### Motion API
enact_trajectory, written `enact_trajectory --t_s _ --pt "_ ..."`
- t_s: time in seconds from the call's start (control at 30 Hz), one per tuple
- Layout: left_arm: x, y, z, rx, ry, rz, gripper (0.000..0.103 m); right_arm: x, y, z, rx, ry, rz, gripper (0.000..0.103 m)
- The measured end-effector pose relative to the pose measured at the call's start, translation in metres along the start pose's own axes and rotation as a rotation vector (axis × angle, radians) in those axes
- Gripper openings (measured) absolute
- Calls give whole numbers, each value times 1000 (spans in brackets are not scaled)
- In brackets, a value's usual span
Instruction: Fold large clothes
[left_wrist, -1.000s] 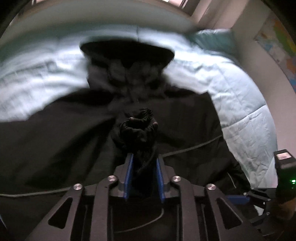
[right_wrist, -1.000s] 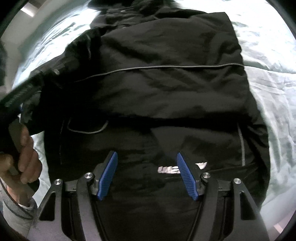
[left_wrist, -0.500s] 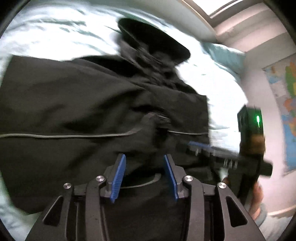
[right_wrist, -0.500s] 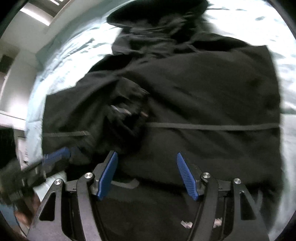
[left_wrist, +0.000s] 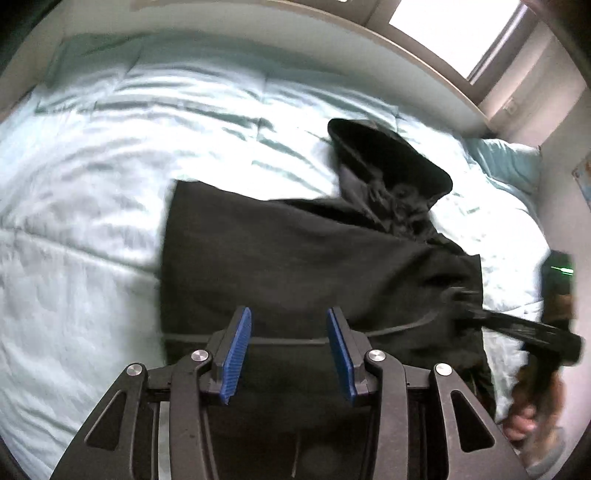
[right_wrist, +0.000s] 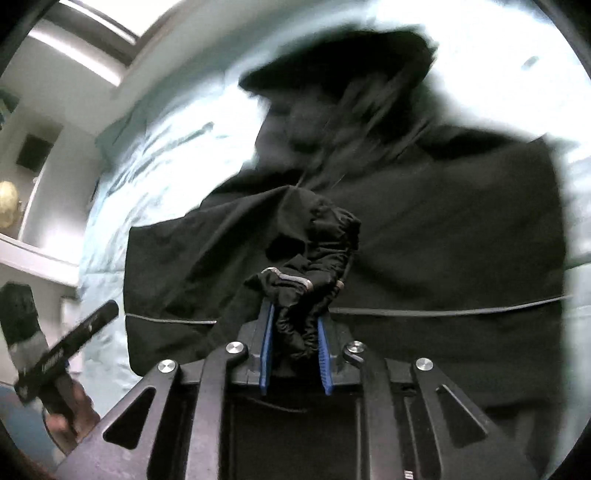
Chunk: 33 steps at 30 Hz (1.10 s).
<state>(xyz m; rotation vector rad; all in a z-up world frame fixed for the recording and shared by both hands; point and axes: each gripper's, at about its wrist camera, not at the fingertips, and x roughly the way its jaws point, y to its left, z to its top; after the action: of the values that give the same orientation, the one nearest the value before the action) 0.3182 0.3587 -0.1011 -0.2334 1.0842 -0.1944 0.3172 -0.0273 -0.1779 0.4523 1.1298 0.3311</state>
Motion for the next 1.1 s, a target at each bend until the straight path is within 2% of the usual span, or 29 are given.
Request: enact_trajectory --t_s 0.13,0.2,0.27,0.33,0.4,0.5,0.53,0.6,0.67,0.73,0.83,0.9,0.97,1.03,1.1 --pt "30 -19 13 35 33 -55 44 -71 -39 8 -37 -126 -171 23" --pt "58 -32 14 63 91 -71 44 -86 -60 9 -54 -134 -234 24" --pt "93 -44 10 104 168 -57 44 -78 -86 11 -51 -95 -266 24" --pt "127 -55 4 157 215 20 44 -55 -110 10 -50 -50 -283 25" --pt "148 -60 -1 196 220 77 45 -29 -131 5 -51 7 -312 27" --pt "152 -63 0 204 210 79 49 5 -158 -4 -31 101 -363 29" --pt "150 -63 1 209 212 79 49 8 -159 -3 -18 112 -360 30" --pt "142 -64 3 228 214 79 49 -2 -160 -1 13 126 -359 39" --pt "125 -66 4 229 199 76 49 -26 -157 2 34 123 -374 53" --pt "105 -74 5 233 170 60 49 -57 -144 5 30 70 -384 56" --pt "87 -88 2 233 135 18 50 -71 -112 13 -43 25 -327 59" --pt "90 -95 -3 231 139 19 50 -55 -91 18 -108 51 -308 58" --pt "105 -99 -11 225 162 49 50 -25 -79 17 -177 93 -329 58" --pt "126 -100 -19 212 199 107 50 11 -87 15 -204 165 -379 57" --pt "139 -93 -27 196 196 108 50 31 -102 9 -194 206 -379 53"
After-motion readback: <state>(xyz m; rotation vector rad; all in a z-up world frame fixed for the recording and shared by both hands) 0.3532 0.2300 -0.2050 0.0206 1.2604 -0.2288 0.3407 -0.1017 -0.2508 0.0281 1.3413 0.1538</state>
